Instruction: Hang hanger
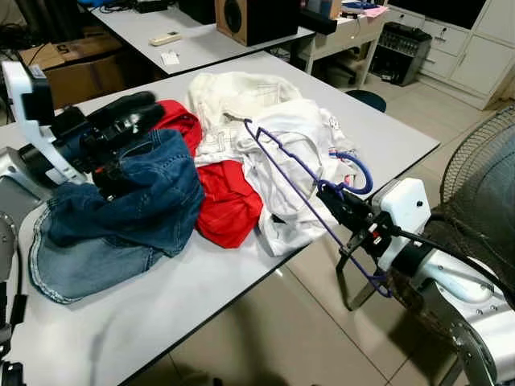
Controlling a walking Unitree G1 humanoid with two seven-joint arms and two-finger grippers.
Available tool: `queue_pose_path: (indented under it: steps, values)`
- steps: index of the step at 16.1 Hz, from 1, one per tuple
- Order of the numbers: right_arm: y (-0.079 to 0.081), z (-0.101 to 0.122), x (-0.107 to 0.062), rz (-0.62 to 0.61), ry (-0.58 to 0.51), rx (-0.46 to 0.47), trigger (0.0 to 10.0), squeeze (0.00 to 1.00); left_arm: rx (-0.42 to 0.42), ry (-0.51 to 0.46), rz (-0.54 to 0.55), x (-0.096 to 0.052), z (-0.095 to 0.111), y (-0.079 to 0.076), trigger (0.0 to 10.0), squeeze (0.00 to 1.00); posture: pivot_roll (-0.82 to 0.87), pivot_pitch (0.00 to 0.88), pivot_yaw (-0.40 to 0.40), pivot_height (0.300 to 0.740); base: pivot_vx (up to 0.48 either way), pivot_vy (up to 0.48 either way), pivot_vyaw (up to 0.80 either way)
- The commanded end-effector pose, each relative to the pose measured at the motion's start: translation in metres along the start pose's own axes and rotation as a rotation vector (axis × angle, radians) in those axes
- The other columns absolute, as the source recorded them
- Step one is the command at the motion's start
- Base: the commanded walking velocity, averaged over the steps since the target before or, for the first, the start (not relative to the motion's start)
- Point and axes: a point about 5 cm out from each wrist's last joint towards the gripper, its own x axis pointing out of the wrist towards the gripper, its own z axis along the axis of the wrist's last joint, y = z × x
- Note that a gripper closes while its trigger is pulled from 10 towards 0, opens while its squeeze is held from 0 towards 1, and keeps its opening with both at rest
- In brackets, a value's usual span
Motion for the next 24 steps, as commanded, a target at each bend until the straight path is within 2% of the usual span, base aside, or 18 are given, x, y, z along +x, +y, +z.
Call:
queue_pose_path:
  steps: [1,3,4,5,6,7,8,9,11,12,13,15,16,17,19,20,21,24]
  values:
    - [-0.003,0.002,-0.003,-0.007,-0.008,-0.009,10.0,0.00,0.106,0.177,0.176,-0.002,-0.016,0.018,10.0,1.00,0.00,0.000,0.022,0.740,0.000,0.000,0.00]
    - [-0.003,0.001,-0.003,-0.008,0.003,-0.004,10.0,0.00,0.166,0.359,0.264,-0.012,-0.036,0.030,10.0,1.00,0.00,0.000,0.026,0.740,0.000,0.000,0.00]
    - [-0.004,-0.001,-0.003,-0.017,0.021,-0.002,10.0,0.00,0.154,0.452,0.307,-0.020,-0.048,0.034,10.0,1.00,0.00,0.000,0.025,0.740,0.000,0.000,0.00]
    - [-0.005,-0.002,-0.003,-0.021,0.027,0.001,10.0,0.00,0.180,0.499,0.328,-0.025,-0.052,0.037,10.0,1.00,0.00,0.000,0.025,0.740,0.000,0.000,0.00]
    - [-0.006,-0.003,-0.003,-0.026,0.035,0.006,10.0,0.00,0.203,0.595,0.422,-0.037,-0.060,0.047,10.0,0.67,0.00,0.000,0.023,0.740,0.000,0.000,0.00]
    - [-0.006,-0.004,-0.003,-0.024,0.037,0.008,10.0,0.00,0.191,0.647,0.479,-0.044,-0.067,0.053,10.0,0.00,0.01,0.000,0.020,0.740,0.000,0.000,0.00]
    - [-0.005,-0.004,-0.003,-0.021,0.038,0.008,10.0,0.00,0.171,0.665,0.485,-0.046,-0.070,0.054,10.0,0.00,0.01,0.000,0.020,0.740,0.000,0.000,0.00]
    - [-0.005,-0.004,-0.002,-0.013,0.041,0.009,10.0,0.00,0.081,0.699,0.449,-0.050,-0.078,0.050,10.0,0.00,0.01,0.000,0.018,0.740,0.000,0.000,0.00]
    - [-0.004,-0.006,-0.002,-0.003,0.050,0.008,10.0,0.00,-0.090,0.676,0.285,-0.043,-0.087,0.027,10.0,0.00,0.01,0.000,0.016,0.740,0.000,0.000,0.00]
    - [-0.004,-0.006,-0.001,0.001,0.053,0.008,10.0,0.00,-0.090,0.728,0.201,-0.043,-0.096,0.015,10.0,0.00,0.01,0.000,0.016,0.740,0.000,0.000,0.00]
    - [-0.003,-0.006,0.000,0.007,0.055,0.010,10.0,0.00,-0.126,0.714,0.134,-0.035,-0.102,0.002,10.0,0.00,0.01,0.000,0.015,0.740,0.000,0.000,0.00]
    - [-0.002,-0.011,0.003,0.022,0.077,0.013,10.0,0.00,-0.231,0.495,0.000,0.007,-0.091,-0.027,10.0,0.00,0.02,0.000,0.009,0.740,0.000,0.000,0.00]
    - [-0.002,-0.012,0.005,0.028,0.081,0.013,10.0,0.00,-0.261,0.441,-0.028,0.017,-0.086,-0.033,10.0,0.00,0.02,0.000,0.009,0.740,0.000,0.000,0.00]
    - [-0.001,-0.013,0.007,0.038,0.084,0.015,10.0,0.00,-0.302,0.344,-0.070,0.036,-0.079,-0.043,10.0,0.00,0.02,0.000,0.003,0.740,0.000,0.000,0.00]
    - [-0.001,-0.014,0.010,0.043,0.082,0.017,10.0,0.00,-0.334,0.229,-0.071,0.058,-0.072,-0.050,10.0,0.00,0.02,0.000,0.000,0.740,0.000,0.000,0.00]
    - [-0.001,-0.013,0.012,0.046,0.079,0.019,10.0,0.00,-0.343,0.130,-0.041,0.077,-0.065,-0.051,10.0,0.00,0.02,0.000,-0.001,0.740,0.000,0.000,0.00]
    - [0.000,-0.013,0.012,0.044,0.077,0.022,10.0,0.00,-0.296,0.048,0.011,0.087,-0.056,-0.047,10.0,0.00,0.02,0.000,0.001,0.740,0.000,0.000,0.00]
    - [-0.001,-0.015,0.006,0.016,0.084,0.033,10.0,0.00,-0.245,-0.059,0.106,0.080,-0.034,-0.022,10.0,0.00,0.01,0.000,0.015,0.740,0.000,0.000,0.00]
